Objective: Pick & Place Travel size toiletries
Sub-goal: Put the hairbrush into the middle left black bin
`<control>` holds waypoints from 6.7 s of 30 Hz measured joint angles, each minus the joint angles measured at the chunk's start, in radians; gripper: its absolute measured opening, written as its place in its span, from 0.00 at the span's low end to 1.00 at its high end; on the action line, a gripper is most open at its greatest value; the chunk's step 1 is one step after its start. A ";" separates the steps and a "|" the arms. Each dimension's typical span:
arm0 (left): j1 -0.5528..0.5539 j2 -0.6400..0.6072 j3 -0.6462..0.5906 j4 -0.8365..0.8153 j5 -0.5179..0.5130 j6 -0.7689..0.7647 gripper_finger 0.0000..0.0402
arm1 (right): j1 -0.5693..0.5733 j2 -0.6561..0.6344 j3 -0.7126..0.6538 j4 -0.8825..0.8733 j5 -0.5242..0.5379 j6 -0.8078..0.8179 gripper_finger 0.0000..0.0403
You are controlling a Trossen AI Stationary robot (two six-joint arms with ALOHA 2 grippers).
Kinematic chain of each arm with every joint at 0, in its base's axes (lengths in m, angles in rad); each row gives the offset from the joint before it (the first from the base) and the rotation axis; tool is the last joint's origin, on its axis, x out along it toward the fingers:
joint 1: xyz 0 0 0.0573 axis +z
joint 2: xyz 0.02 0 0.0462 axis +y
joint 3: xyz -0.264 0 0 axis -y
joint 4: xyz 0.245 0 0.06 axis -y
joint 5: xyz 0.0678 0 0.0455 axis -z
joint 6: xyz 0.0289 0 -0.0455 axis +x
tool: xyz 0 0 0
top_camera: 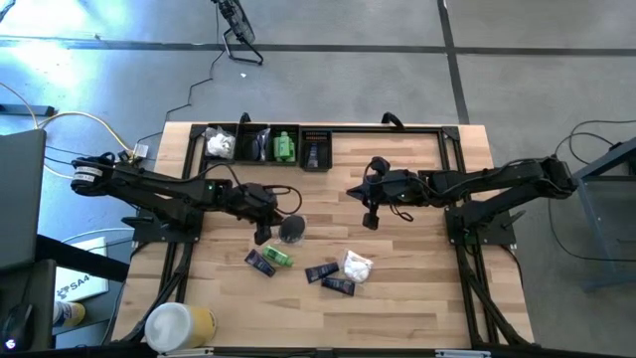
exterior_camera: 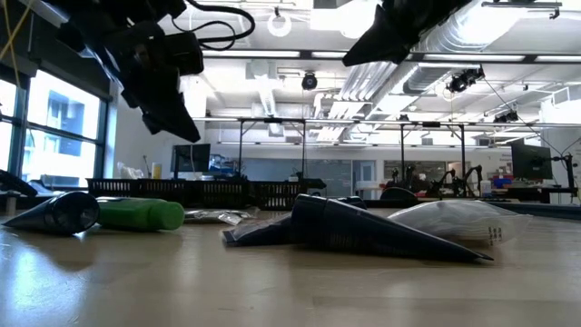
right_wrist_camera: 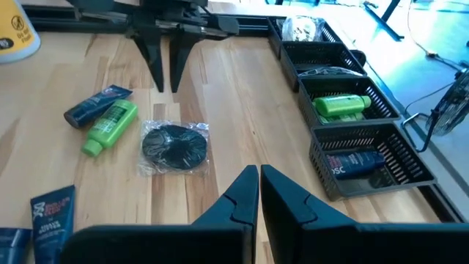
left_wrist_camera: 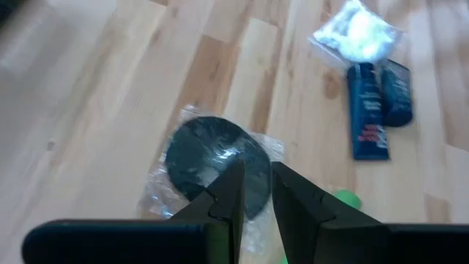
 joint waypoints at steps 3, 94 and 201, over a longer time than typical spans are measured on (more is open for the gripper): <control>-0.013 0.000 0.002 0.006 -0.050 -0.008 0.16 | 0.000 0.000 0.000 0.000 0.000 -0.022 0.03; -0.346 0.617 0.460 -0.319 -0.482 -0.078 0.45 | 0.008 -0.624 -0.694 0.571 -0.001 0.089 0.00; -0.010 0.069 0.460 -0.695 -0.757 -0.136 0.00 | 0.007 -0.624 -0.694 0.539 -0.001 0.081 0.01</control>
